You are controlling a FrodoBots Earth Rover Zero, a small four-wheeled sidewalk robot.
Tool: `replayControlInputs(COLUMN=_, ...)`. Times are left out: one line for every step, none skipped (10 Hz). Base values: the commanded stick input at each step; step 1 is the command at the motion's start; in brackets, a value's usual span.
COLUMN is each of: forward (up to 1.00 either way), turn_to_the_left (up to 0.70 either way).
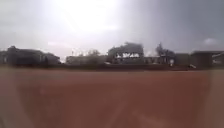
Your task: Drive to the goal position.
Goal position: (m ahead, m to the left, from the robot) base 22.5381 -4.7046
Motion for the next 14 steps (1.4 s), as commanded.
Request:
replayControlInputs(forward=0.70, turn_to_the_left=-0.35)
replayControlInputs(forward=0.70, turn_to_the_left=-0.35)
replayControlInputs(forward=0.70, turn_to_the_left=-0.35)
replayControlInputs(forward=0.70, turn_to_the_left=-0.35)
replayControlInputs(forward=0.70, turn_to_the_left=-0.35)
replayControlInputs(forward=0.70, turn_to_the_left=0.00)
replayControlInputs(forward=0.70, turn_to_the_left=0.00)
replayControlInputs(forward=0.70, turn_to_the_left=0.00)
replayControlInputs(forward=0.70, turn_to_the_left=0.00)
replayControlInputs(forward=0.70, turn_to_the_left=0.00)
replayControlInputs(forward=0.70, turn_to_the_left=0.00)
replayControlInputs(forward=0.70, turn_to_the_left=0.00)
replayControlInputs(forward=0.70, turn_to_the_left=0.00)
replayControlInputs(forward=0.70, turn_to_the_left=0.00)
